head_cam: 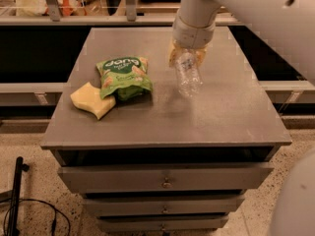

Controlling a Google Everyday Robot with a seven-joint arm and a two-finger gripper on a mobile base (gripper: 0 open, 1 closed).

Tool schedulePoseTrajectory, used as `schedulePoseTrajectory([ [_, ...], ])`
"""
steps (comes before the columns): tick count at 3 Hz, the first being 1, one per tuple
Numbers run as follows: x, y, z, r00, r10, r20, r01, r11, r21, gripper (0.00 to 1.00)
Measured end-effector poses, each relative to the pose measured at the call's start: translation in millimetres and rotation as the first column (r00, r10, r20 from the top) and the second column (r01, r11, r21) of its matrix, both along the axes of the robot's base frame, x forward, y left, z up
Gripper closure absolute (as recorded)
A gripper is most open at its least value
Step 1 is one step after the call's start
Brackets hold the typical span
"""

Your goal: Place water bottle upright

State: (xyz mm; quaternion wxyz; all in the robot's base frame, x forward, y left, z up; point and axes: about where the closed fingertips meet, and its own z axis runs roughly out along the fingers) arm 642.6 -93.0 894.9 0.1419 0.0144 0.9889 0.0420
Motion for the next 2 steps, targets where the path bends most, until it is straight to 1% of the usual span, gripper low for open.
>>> schedulePoseTrajectory([
  [1,-24.6,11.8,28.1,0.9776,0.156,0.142,-0.175,0.975,0.137,1.00],
  [2,-36.7,26.2,51.7,0.9226,0.225,0.313,-0.317,0.906,0.281,1.00],
])
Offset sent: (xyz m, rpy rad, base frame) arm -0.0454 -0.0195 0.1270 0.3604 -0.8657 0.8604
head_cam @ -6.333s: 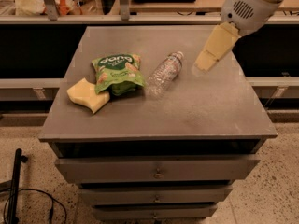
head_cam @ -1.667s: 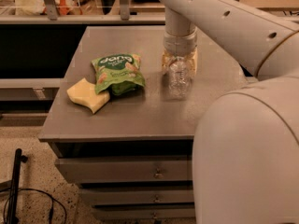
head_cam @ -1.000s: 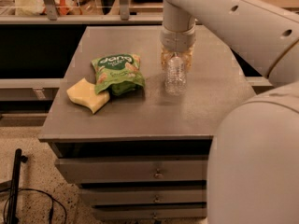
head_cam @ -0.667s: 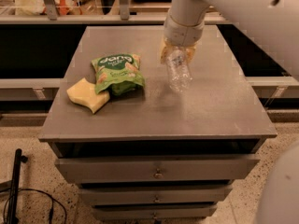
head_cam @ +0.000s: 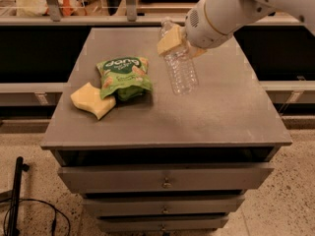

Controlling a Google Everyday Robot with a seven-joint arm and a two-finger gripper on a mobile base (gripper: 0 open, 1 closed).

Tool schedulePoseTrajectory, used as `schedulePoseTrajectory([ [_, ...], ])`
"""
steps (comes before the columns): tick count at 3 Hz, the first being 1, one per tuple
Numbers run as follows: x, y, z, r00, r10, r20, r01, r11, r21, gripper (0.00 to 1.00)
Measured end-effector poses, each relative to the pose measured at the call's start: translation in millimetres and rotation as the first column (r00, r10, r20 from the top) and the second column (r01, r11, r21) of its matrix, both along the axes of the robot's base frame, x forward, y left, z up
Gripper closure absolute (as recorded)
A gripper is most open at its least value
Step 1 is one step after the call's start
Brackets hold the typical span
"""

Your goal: Place water bottle upright

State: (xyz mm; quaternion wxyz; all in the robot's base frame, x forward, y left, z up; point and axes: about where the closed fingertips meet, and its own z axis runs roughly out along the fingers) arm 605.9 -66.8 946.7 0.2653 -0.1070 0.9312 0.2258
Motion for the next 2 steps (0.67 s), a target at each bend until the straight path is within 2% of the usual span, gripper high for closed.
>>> schedulePoseTrajectory([
  [1,1.4,-4.1,39.3,0.9818,0.031,0.187,-0.057,0.989,0.137,1.00],
  [2,-2.4,-26.2,70.7,0.9243,0.018,0.381,-0.090,0.981,0.172,1.00],
])
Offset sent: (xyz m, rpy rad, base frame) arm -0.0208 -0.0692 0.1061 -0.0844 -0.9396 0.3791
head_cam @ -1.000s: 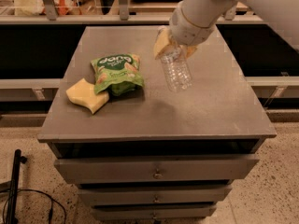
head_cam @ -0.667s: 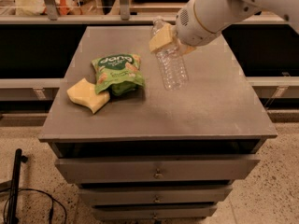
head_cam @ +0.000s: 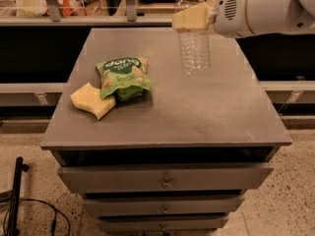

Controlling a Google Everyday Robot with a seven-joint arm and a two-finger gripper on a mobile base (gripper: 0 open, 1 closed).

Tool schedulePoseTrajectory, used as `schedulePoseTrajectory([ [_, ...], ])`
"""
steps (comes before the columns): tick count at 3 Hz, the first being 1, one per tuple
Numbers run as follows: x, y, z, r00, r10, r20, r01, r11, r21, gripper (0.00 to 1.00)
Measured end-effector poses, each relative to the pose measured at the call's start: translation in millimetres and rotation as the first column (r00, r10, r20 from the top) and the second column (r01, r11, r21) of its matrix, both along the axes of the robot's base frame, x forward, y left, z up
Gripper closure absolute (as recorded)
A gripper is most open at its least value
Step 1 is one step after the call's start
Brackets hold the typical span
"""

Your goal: Place water bottle upright

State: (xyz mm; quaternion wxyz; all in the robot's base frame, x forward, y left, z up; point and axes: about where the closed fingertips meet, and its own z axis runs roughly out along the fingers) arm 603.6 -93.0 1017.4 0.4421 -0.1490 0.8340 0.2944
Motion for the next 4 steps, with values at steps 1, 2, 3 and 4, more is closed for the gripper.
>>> schedulePoseTrajectory([
  [1,-9.2,-20.5,11.1,0.9963,-0.001,0.086,0.005,0.999,-0.047,1.00],
  [2,-9.3,-21.5,10.1,0.9965,-0.001,0.084,0.005,0.999,-0.051,1.00],
  [3,-5.9,-20.9,4.9,0.9880,0.004,0.154,0.007,0.998,-0.069,1.00],
  [4,8.5,-16.4,-10.5,0.9561,0.025,0.292,0.003,0.996,-0.092,1.00],
])
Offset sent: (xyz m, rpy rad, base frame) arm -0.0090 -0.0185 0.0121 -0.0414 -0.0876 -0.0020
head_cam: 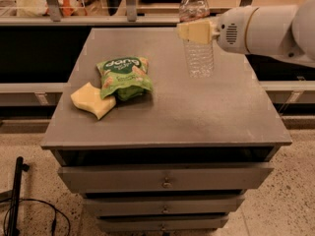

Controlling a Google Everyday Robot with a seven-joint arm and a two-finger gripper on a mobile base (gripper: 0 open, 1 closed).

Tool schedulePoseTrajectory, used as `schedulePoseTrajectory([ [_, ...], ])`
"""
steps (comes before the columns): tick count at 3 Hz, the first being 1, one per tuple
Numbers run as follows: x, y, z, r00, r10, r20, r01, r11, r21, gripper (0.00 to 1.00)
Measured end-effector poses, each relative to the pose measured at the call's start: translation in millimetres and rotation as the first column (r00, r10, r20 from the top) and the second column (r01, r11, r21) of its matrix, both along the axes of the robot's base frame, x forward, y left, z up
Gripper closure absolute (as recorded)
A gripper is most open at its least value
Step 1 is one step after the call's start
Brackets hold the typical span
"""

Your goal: Place water bottle upright

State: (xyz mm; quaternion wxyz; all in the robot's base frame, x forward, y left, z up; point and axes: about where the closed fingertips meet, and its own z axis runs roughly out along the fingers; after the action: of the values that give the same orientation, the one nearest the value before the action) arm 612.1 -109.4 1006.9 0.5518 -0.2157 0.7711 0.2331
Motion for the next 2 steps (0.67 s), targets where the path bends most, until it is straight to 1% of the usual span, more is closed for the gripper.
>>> schedulePoseTrajectory([
  [1,18.4,0.3,-21.2,0.9958,0.003,0.092,0.001,0.999,-0.042,1.00],
  [2,32.1,0.6,-40.9,0.9888,-0.039,0.144,0.045,0.998,-0.036,1.00],
])
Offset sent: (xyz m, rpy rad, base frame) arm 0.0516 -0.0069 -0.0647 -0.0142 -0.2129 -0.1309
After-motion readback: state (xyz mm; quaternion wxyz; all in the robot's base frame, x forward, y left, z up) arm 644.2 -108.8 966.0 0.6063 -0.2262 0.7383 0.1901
